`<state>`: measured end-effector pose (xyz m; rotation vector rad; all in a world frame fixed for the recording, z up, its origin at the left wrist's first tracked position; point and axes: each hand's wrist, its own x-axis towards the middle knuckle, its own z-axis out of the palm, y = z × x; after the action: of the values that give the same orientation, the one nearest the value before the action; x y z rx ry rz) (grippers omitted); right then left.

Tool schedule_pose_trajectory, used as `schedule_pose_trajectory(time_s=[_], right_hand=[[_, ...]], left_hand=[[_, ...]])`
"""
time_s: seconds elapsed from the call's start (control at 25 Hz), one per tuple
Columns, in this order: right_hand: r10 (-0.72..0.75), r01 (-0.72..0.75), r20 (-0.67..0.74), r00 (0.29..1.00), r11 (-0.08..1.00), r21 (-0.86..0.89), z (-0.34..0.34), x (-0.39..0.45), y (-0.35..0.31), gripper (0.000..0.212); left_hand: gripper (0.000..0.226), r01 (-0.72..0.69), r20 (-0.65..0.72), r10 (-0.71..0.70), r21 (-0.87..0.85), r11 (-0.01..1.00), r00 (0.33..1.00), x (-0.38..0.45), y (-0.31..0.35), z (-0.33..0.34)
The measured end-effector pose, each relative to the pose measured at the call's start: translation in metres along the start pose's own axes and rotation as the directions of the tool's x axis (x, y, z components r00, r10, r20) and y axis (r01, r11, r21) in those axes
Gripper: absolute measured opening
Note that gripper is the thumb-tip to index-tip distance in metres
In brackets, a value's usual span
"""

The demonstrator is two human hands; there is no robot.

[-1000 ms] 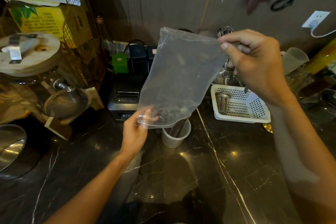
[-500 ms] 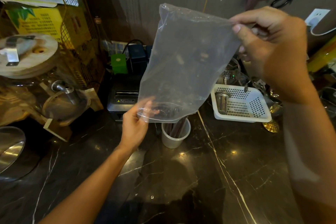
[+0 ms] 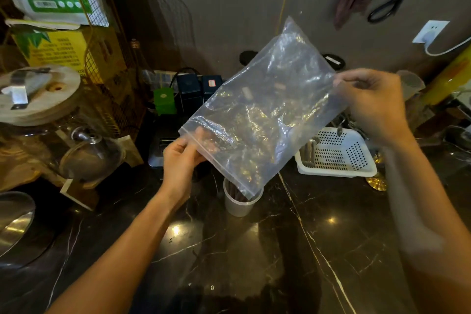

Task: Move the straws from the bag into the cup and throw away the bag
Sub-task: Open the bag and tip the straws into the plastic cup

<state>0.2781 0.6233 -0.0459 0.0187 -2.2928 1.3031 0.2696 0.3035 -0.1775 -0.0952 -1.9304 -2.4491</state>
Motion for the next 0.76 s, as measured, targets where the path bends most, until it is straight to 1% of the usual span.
schedule_pose_trajectory(time_s=[0.08, 0.16, 0.2, 0.24, 0.32, 0.36, 0.4, 0.48, 0.56, 0.6, 0.68, 0.76], right_hand=[[0.094, -0.094, -0.003, 0.996, 0.995, 0.028, -0.002, -0.008, 0.018, 0.032], [0.212, -0.211, -0.023, 0.977, 0.977, 0.017, -0.005, -0.015, 0.038, 0.023], [0.269, -0.269, -0.023, 0.963, 0.963, 0.023, -0.006, -0.019, 0.046, 0.020], [0.320, -0.320, -0.020, 0.947, 0.947, 0.029, -0.009, -0.024, 0.053, 0.018], [0.410, -0.410, 0.000, 0.912, 0.912, 0.016, -0.016, -0.039, 0.065, 0.011], [0.457, -0.457, 0.011, 0.889, 0.889, 0.000, -0.023, -0.048, 0.071, 0.007], [0.503, -0.503, 0.027, 0.864, 0.864, -0.020, -0.034, -0.058, 0.076, 0.006], [0.587, -0.585, 0.102, 0.803, 0.810, -0.051, -0.054, -0.080, 0.088, 0.007], [0.655, -0.665, 0.147, 0.741, 0.746, 0.028, -0.082, -0.107, 0.099, 0.009], [0.672, -0.687, 0.152, 0.725, 0.721, 0.088, -0.091, -0.121, 0.105, 0.011], [0.704, -0.709, 0.101, 0.703, 0.681, 0.184, -0.106, -0.150, 0.122, 0.018], [0.756, -0.735, 0.019, 0.654, 0.630, 0.251, -0.121, -0.180, 0.141, 0.017]], left_hand=[[0.039, 0.076, 0.035, -0.074, -0.081, 0.994, 0.997, -0.003, 0.000, -0.001], [0.060, 0.156, 0.095, -0.144, -0.125, 0.980, 0.985, -0.007, -0.004, -0.002], [0.067, 0.181, 0.124, -0.165, -0.122, 0.976, 0.978, -0.008, -0.006, -0.001], [0.064, 0.182, 0.155, -0.166, -0.099, 0.978, 0.974, -0.011, -0.009, 0.002], [0.041, 0.131, 0.183, -0.122, -0.035, 0.991, 0.975, -0.014, -0.015, 0.010], [0.034, 0.117, 0.192, -0.111, -0.024, 0.993, 0.975, -0.015, -0.016, 0.017], [0.032, 0.121, 0.202, -0.115, -0.021, 0.992, 0.973, -0.016, -0.017, 0.026], [0.033, 0.141, 0.213, -0.136, -0.009, 0.990, 0.968, -0.017, -0.019, 0.039], [0.030, 0.149, 0.250, -0.153, 0.036, 0.988, 0.956, -0.018, -0.026, 0.059], [0.029, 0.149, 0.268, -0.159, 0.055, 0.987, 0.950, -0.018, -0.031, 0.067], [0.028, 0.174, 0.310, -0.192, 0.084, 0.981, 0.931, -0.023, -0.041, 0.086], [0.029, 0.233, 0.356, -0.253, 0.100, 0.967, 0.899, -0.030, -0.054, 0.111]])
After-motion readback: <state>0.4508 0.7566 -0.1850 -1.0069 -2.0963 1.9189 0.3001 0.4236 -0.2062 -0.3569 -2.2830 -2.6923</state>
